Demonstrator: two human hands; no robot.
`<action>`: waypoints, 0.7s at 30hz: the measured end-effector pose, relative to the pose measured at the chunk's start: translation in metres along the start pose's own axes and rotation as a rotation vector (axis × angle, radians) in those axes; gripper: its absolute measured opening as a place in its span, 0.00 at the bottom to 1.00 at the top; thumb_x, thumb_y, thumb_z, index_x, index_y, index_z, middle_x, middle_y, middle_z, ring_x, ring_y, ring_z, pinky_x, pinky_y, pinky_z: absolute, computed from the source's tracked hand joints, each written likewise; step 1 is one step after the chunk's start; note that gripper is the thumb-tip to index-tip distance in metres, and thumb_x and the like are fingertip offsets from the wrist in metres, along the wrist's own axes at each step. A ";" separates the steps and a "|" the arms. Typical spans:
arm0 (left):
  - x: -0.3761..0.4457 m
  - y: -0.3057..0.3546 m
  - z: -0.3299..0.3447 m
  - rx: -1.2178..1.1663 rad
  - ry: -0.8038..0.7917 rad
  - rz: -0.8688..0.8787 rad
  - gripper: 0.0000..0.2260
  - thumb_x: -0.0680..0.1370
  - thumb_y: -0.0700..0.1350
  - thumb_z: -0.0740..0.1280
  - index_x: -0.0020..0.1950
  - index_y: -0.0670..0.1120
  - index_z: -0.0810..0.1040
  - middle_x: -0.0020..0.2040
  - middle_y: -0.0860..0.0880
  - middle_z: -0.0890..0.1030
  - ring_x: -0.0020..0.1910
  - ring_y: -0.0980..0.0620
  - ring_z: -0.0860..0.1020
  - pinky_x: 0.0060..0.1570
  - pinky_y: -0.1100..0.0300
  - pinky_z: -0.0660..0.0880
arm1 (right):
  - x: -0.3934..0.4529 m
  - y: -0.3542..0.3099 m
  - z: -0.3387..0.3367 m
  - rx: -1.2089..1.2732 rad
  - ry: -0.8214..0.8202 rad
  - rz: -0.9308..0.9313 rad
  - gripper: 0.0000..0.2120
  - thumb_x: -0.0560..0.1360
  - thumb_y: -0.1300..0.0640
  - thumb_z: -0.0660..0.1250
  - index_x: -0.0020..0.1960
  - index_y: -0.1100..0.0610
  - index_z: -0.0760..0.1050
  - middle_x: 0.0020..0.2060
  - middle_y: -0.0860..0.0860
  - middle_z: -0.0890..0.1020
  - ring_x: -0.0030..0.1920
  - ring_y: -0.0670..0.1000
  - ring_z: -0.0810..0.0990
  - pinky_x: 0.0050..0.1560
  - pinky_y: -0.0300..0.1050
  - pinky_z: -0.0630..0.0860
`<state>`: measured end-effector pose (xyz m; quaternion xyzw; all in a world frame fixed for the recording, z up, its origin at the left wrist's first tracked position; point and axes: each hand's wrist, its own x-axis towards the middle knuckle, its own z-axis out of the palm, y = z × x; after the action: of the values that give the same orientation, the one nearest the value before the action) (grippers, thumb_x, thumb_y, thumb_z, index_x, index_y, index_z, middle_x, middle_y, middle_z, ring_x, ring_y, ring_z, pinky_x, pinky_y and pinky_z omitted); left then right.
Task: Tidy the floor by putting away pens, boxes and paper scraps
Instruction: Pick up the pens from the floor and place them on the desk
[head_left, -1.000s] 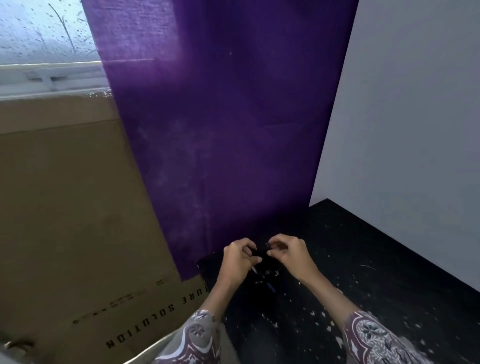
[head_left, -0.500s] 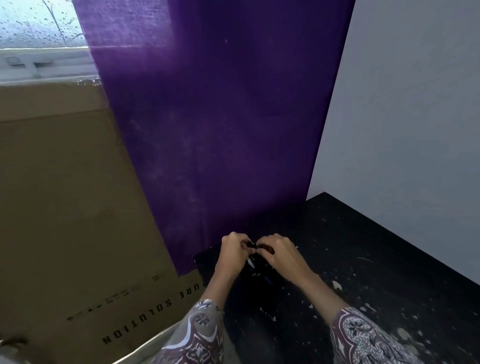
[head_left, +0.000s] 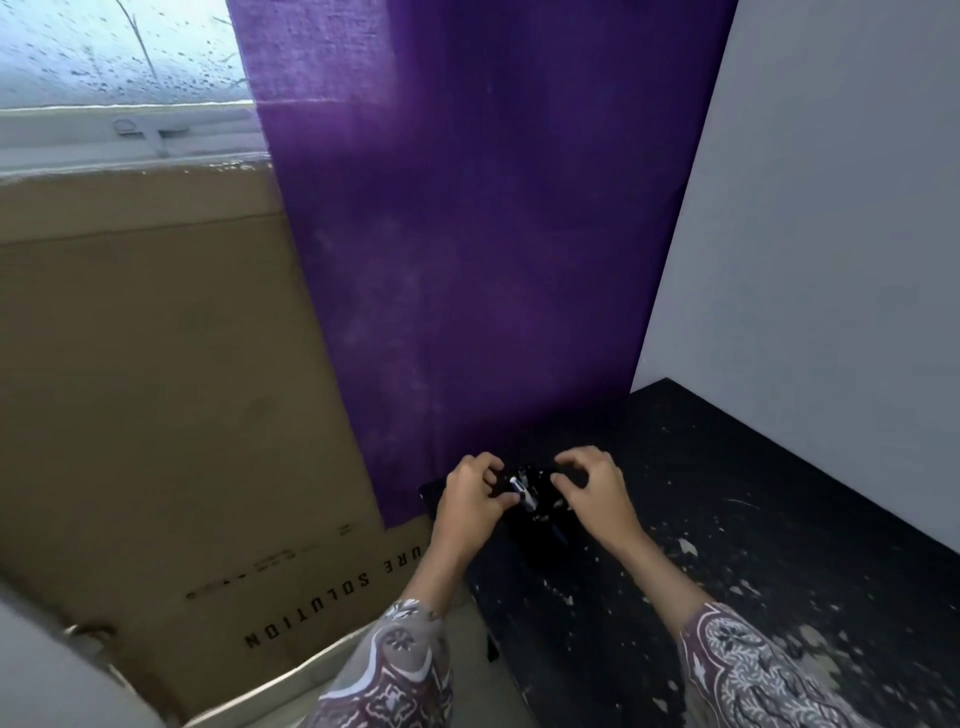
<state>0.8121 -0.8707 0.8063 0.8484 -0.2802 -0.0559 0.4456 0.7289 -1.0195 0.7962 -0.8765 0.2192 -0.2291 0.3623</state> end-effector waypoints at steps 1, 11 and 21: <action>-0.007 0.001 -0.008 0.007 0.008 -0.006 0.17 0.70 0.43 0.74 0.56 0.45 0.76 0.45 0.51 0.72 0.43 0.55 0.71 0.46 0.60 0.73 | -0.006 -0.008 -0.001 0.015 0.012 -0.015 0.10 0.73 0.59 0.68 0.54 0.57 0.77 0.51 0.50 0.78 0.55 0.48 0.73 0.58 0.45 0.72; -0.127 -0.012 -0.101 0.094 0.032 -0.062 0.18 0.70 0.47 0.73 0.57 0.44 0.75 0.51 0.46 0.75 0.51 0.50 0.74 0.52 0.54 0.75 | -0.112 -0.102 0.009 0.117 -0.059 -0.055 0.11 0.74 0.58 0.67 0.56 0.58 0.77 0.51 0.49 0.77 0.54 0.50 0.75 0.58 0.47 0.73; -0.323 -0.053 -0.215 0.219 0.062 -0.182 0.18 0.72 0.49 0.72 0.57 0.42 0.76 0.55 0.43 0.77 0.52 0.50 0.75 0.49 0.61 0.70 | -0.277 -0.196 0.040 0.197 -0.122 -0.078 0.11 0.72 0.60 0.68 0.54 0.61 0.78 0.50 0.56 0.81 0.49 0.54 0.79 0.53 0.47 0.76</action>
<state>0.6385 -0.5220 0.8428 0.9153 -0.1925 -0.0390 0.3517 0.5730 -0.7197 0.8480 -0.8569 0.1389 -0.2099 0.4499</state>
